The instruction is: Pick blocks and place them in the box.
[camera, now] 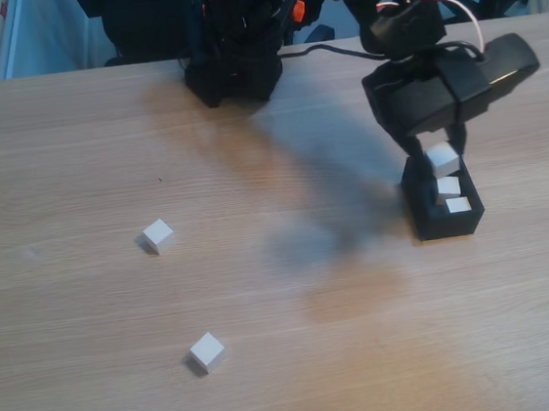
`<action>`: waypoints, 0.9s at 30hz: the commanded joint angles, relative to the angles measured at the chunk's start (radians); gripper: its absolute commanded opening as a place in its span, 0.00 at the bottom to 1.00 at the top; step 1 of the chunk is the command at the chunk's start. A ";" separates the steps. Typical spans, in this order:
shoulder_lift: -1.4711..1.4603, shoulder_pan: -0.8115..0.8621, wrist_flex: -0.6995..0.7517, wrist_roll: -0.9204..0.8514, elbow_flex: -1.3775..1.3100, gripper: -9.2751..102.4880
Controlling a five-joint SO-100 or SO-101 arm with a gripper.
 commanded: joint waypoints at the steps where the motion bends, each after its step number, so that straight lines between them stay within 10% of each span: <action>1: -0.020 -0.011 0.003 0.008 -0.092 0.14; 27: 0.287 0.453 0.167 -0.153 0.337 0.20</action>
